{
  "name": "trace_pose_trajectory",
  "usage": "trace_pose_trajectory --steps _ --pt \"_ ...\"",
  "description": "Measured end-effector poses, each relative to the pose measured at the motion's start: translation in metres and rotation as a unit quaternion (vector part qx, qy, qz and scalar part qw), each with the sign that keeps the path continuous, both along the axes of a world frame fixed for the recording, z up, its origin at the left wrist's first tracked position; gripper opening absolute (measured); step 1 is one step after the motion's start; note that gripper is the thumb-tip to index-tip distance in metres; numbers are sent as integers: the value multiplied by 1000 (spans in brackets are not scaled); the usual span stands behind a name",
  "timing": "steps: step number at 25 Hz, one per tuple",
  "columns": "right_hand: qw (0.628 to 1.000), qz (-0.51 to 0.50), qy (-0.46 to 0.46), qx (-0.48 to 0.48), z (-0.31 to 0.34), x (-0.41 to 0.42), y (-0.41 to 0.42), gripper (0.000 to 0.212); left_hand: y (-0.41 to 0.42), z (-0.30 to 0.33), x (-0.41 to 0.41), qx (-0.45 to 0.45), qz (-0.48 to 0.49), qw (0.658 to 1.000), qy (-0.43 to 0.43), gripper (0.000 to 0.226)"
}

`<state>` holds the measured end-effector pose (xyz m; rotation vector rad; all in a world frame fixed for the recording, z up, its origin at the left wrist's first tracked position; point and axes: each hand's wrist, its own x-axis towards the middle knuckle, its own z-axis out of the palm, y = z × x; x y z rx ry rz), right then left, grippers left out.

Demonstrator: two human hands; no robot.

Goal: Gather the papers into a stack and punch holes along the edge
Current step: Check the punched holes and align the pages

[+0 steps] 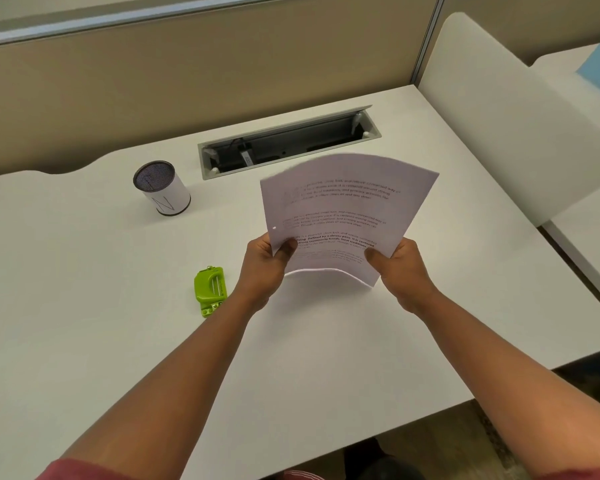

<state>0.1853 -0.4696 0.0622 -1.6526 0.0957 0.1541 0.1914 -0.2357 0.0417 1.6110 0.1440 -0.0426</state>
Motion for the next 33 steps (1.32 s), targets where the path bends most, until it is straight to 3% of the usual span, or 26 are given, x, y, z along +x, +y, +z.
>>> trace_pose_trajectory --steps 5,10,14,17,21,23,26,27,30,33 --pt "995 15 53 80 5 6 -21 23 12 6 13 -122 30 991 48 17" --pt "954 -33 135 266 -5 -4 -16 24 -2 20 18 -311 55 944 93 30" --pt "926 -40 89 364 0 -6 13 34 -28 29 13 -393 66 908 128 30" --pt "928 -69 50 363 5 -3 22 38 -36 32 11 -414 64 897 138 27" --pt "945 -65 36 317 10 2 12 35 -31 31 9 -364 55 914 168 28" --pt "956 -55 32 286 14 5 -3 34 -18 30 12 -309 104 933 152 34" --pt "974 -44 45 217 13 9 -31 31 16 37 21 -177 271 940 105 69" --pt "980 -36 53 189 12 8 -39 33 26 41 25 -114 280 949 90 79" --pt "991 -5 65 116 6 8 -52 33 45 49 36 18 137 988 65 87" --pt "994 17 61 85 7 9 -54 27 54 49 41 30 -21 997 71 70"
